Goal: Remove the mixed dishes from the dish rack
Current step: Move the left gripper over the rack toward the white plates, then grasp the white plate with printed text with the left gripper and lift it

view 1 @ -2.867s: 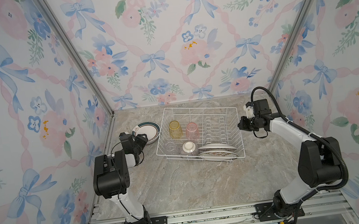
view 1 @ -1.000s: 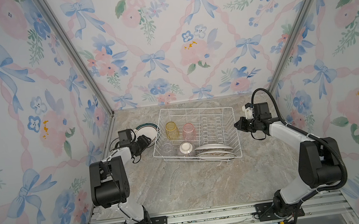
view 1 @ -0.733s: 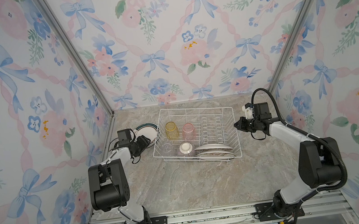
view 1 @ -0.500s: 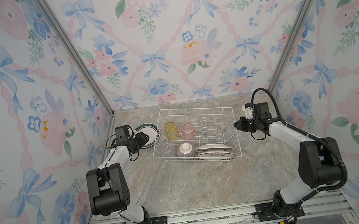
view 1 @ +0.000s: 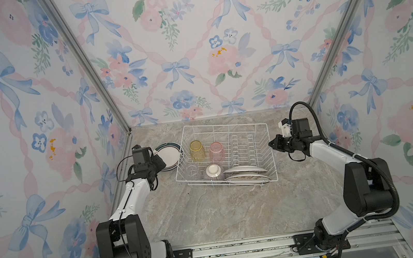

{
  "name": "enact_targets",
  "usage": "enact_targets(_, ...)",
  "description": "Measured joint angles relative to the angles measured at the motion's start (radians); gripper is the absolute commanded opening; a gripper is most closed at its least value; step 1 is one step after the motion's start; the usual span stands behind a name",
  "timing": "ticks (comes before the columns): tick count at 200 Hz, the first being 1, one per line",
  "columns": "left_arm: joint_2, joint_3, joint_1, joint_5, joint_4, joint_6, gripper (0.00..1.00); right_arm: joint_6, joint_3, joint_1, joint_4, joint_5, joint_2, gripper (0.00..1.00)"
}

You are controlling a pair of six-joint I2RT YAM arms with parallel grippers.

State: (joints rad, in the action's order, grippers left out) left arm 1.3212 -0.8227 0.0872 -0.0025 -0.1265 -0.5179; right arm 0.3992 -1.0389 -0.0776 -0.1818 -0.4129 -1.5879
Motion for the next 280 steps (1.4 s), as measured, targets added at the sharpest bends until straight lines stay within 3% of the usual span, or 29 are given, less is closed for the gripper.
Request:
enact_targets(21, -0.145, 0.128, -0.087, -0.056, 0.092, 0.02, 0.6, -0.02, -0.001, 0.0, 0.008, 0.0, 0.003, 0.38)
enact_targets(47, -0.376, 0.298, -0.251, -0.111, 0.177, 0.064, 0.56, -0.053, -0.016, 0.0, 0.019, 0.002, 0.029, 0.42)
enact_targets(57, -0.438, 0.328, -0.299, -0.139, 0.193, 0.086, 0.48, -0.061, -0.025, 0.0, 0.018, 0.004, 0.039, 0.43)
enact_targets(70, -0.492, 0.345, -0.352, -0.16, 0.208, 0.115, 0.45, -0.072, -0.035, 0.003, 0.018, 0.012, 0.054, 0.46)
enact_targets(91, -0.53, 0.346, -0.45, -0.179, 0.23, 0.173, 0.45, -0.088, -0.048, 0.005, 0.009, 0.032, 0.078, 0.46)
enact_targets(109, -0.526, 0.329, -0.592, -0.183, 0.233, 0.274, 0.49, -0.101, -0.054, 0.005, -0.018, 0.054, 0.106, 0.46)
enact_targets(129, -0.463, 0.25, -0.773, -0.176, 0.197, 0.416, 0.49, -0.113, -0.055, 0.005, -0.051, 0.078, 0.148, 0.46)
enact_targets(144, -0.393, 0.163, -0.853, -0.147, 0.15, 0.508, 0.46, -0.118, -0.055, 0.005, -0.069, 0.094, 0.185, 0.46)
enact_targets(173, -0.275, 0.024, -0.882, -0.064, 0.051, 0.626, 0.42, -0.124, -0.055, 0.004, -0.098, 0.117, 0.262, 0.45)
enact_targets(216, -0.151, -0.071, -0.899, 0.042, -0.082, 0.702, 0.41, -0.132, -0.054, -0.007, -0.126, 0.138, 0.32, 0.45)
enact_targets(280, -0.079, -0.166, -1.004, 0.055, -0.238, 0.748, 0.41, -0.146, -0.053, -0.028, -0.159, 0.138, 0.322, 0.45)
